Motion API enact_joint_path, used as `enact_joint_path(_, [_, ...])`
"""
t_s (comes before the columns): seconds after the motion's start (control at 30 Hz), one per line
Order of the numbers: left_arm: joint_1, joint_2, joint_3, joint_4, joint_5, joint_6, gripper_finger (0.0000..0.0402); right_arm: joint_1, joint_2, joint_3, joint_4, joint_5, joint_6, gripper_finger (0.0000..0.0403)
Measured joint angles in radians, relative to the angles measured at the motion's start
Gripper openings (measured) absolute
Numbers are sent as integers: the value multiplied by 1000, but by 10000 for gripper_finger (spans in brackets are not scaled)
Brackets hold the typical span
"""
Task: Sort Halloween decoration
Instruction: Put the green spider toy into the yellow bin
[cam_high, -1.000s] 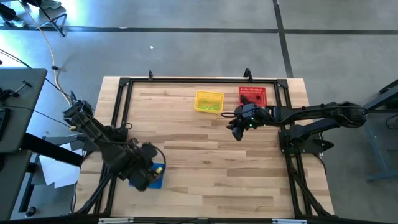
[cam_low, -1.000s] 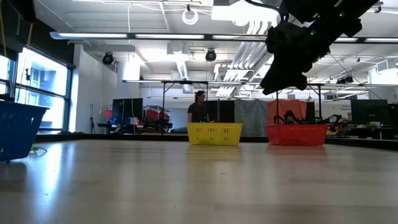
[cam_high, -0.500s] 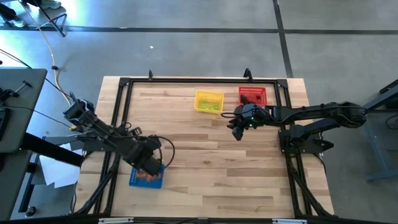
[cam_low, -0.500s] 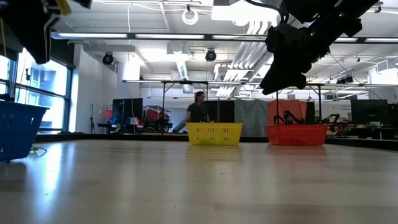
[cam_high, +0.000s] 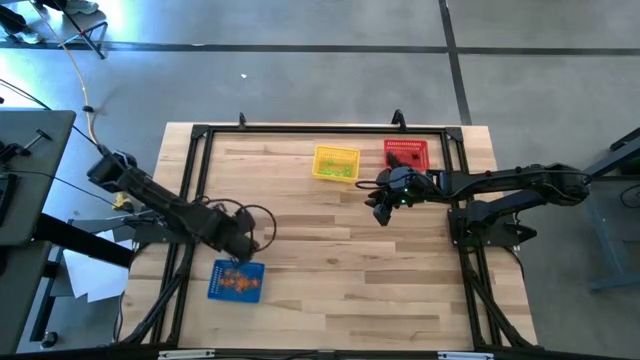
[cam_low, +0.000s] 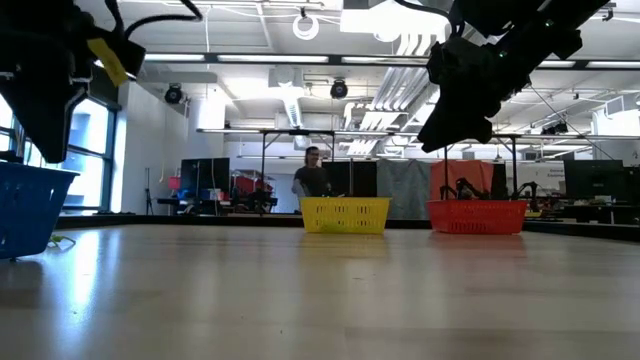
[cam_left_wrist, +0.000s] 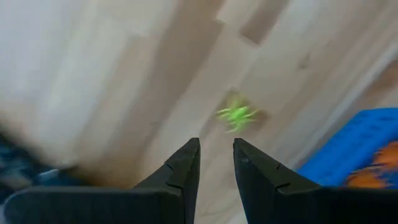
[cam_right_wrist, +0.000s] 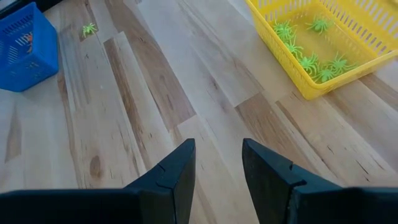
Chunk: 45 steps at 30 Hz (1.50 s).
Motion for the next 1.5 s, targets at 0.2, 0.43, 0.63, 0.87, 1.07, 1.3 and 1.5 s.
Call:
enact_joint_path(0.2, [49,-56,-126,243,132,43,86,0,0,0,2,0,-10,126])
enact_joint_path(0.43, [93,-57,-175,260,139,69,86,0,0,0,2,0,-10,126])
enact_joint_path(0.63, [120,-57,-201,314,202,131,94,0,0,0,2,0,-10,126])
enact_joint_path(0.87, [129,-56,-201,323,165,159,121,0,0,0,2,0,-18,126])
enact_joint_path(1.07, [129,-15,-201,332,162,160,135,0,0,0,3,0,-29,126])
enact_joint_path(1.3, [129,106,-201,343,213,159,136,0,0,0,5,0,-32,126])
enact_joint_path(1.5, [129,211,-190,355,253,176,136,0,0,0,7,0,-37,126])
